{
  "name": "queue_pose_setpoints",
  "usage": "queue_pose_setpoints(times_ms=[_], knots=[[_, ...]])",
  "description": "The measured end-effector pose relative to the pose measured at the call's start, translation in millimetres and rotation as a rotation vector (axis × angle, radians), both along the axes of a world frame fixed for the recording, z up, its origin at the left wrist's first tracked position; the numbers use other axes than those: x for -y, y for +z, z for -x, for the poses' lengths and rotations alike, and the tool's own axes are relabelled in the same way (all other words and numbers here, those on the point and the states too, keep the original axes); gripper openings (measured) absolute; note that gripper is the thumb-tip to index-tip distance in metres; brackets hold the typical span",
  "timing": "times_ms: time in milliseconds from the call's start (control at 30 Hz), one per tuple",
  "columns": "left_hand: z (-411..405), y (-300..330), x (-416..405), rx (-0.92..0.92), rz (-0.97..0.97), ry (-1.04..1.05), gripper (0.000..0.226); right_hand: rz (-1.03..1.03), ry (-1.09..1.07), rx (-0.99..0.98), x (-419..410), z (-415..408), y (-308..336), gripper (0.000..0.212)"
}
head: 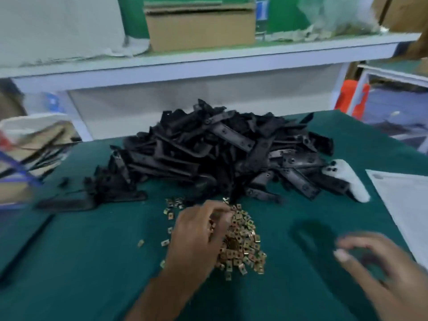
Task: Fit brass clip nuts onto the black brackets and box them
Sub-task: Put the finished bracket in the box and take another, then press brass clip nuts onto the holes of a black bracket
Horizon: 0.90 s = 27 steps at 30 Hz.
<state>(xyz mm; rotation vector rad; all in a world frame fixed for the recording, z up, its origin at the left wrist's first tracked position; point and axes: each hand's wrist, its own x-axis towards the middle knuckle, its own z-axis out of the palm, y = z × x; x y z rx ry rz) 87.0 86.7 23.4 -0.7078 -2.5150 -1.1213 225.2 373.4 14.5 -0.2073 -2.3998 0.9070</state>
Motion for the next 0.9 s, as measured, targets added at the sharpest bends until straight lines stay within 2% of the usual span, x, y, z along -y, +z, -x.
queue_pose_setpoints(times_ms=[67, 133, 167, 233, 300, 367, 467, 633, 767, 833, 900], knots=[[15, -11, 38, 0.004, -0.022, 0.126, 0.02, -0.126, 0.136, 0.048, 34, 55, 16, 0.018], [23, -25, 65, -0.017, -0.066, 0.221, 0.022, -0.091, 0.2, 0.051, 56, 113, 19, 0.022], [25, -31, 74, -0.023, -0.096, 0.261, 0.021, -0.077, 0.178, 0.049, 61, 140, 20, 0.029], [30, -38, 81, -0.015, -0.163, 0.307, 0.021, -0.183, 0.066, 0.115, 63, 189, 26, 0.046], [32, -41, 79, -0.017, -0.193, 0.315, 0.022, -0.423, -0.04, 0.197, 62, 222, 29, 0.057], [33, -42, 77, 0.017, -0.187, 0.313, 0.026, -0.578, -0.065, 0.163, 61, 236, 28, 0.051], [35, -48, 78, 0.023, -0.188, 0.319, 0.029, -0.577, -0.022, -0.046, 52, 235, 30, 0.029], [37, -49, 76, -0.023, -0.193, 0.327, 0.035, -0.245, -0.001, -0.381, 29, 224, 47, 0.009], [36, -46, 74, -0.018, -0.189, 0.333, 0.03, 0.036, -0.026, -0.583, 41, 197, 59, 0.009], [33, -43, 72, -0.026, -0.198, 0.32, 0.027, 0.412, 0.042, -0.605, 62, 180, 61, 0.014], [28, -37, 68, -0.004, -0.24, 0.269, 0.022, 0.902, 0.19, -0.491, 91, 160, 60, 0.017]])
